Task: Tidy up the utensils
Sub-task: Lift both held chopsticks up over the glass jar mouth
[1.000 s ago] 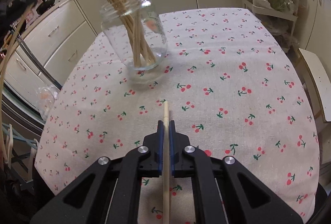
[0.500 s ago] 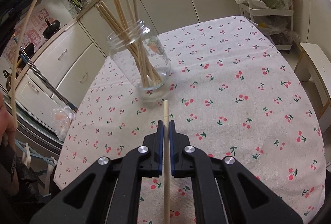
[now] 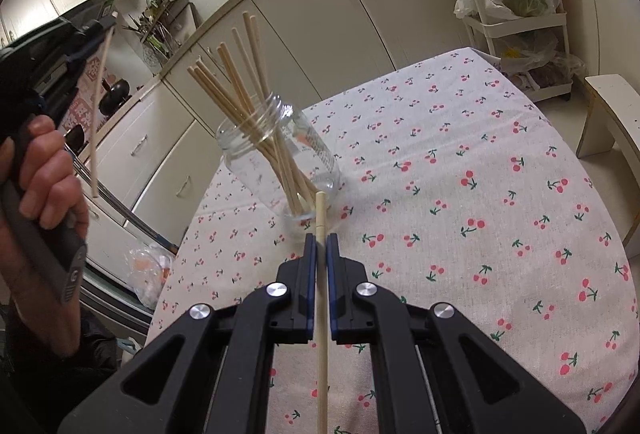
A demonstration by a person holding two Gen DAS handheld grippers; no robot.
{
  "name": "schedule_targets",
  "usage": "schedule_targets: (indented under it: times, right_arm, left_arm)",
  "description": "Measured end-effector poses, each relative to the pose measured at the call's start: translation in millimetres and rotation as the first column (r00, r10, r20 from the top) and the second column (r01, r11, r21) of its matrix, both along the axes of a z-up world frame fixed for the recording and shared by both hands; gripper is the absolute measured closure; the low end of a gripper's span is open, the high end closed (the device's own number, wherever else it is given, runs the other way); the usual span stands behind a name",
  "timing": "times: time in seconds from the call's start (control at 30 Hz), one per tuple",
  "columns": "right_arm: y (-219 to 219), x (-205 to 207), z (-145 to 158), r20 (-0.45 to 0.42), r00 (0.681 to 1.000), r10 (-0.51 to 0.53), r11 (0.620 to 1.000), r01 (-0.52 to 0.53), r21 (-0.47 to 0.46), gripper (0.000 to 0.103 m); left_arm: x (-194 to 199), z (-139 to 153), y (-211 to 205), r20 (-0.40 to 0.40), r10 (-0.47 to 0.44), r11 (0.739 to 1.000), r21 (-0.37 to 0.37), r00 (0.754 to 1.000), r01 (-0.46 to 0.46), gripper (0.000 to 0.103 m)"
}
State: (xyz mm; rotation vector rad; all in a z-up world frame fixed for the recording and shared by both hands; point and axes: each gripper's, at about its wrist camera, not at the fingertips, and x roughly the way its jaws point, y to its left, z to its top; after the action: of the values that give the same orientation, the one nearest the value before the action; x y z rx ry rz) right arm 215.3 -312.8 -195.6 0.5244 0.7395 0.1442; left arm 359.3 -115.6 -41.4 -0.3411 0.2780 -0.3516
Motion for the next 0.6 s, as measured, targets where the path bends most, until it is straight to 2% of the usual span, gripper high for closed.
schedule_targets:
  times: [0.13, 0.27, 0.6]
  right_arm:
    - [-3.7, -1.4, 1.5, 0.01, 1.0, -0.007, 1.0, 0.007, 0.018, 0.097]
    - [-6.9, -1.3, -0.1, 0.013, 1.0, -0.009, 0.999, 0.009, 0.031, 0.097]
    - [-18.1, 3.3, -11.4, 0.01, 1.0, -0.022, 0.998, 0.021, 0.063, 0.097]
  left_arm:
    - [10.0, -4.6, -5.6, -0.002, 0.01, 0.999, -0.031, 1.0, -0.01, 0.098]
    - [16.5, -2.7, -13.5, 0.041, 0.056, 0.997, -0.061, 0.998, -0.053, 0.098]
    - [38.1, -20.3, -46.2, 0.126, 0.145, 0.989, -0.039, 0.981, -0.142, 0.098]
